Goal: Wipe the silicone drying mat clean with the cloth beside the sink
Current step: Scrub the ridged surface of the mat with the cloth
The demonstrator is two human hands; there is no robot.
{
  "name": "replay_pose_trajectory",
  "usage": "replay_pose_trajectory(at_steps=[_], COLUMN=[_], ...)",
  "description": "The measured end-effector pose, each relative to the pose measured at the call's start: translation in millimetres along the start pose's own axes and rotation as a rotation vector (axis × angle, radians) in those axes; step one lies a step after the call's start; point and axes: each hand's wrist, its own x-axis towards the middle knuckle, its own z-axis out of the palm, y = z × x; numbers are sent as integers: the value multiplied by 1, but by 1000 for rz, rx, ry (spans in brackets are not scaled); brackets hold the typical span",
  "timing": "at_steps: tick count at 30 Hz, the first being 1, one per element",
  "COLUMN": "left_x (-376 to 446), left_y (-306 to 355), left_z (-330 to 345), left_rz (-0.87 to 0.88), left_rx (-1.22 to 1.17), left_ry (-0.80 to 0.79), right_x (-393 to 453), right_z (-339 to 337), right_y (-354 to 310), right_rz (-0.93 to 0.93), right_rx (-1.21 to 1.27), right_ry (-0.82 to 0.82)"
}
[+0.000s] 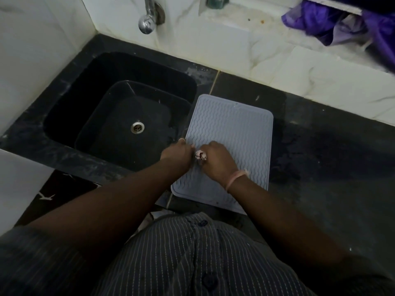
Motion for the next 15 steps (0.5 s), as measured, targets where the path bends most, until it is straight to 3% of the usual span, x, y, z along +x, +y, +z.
replay_pose_trajectory(at_steps=[4, 11, 15], left_x=[4, 5, 4], left_y=[2, 0, 0], left_z=[-1, 0, -2], left_rz=[-18, 16, 35], left_rx=[30, 71, 59], left_ry=[30, 21, 14], right_x=[-31, -74, -39], right_z=[10, 27, 6], right_y=[-2, -12, -8], right_rz=[-28, -169, -88], right_rx=[8, 66, 112], right_ry=[-1, -223, -45])
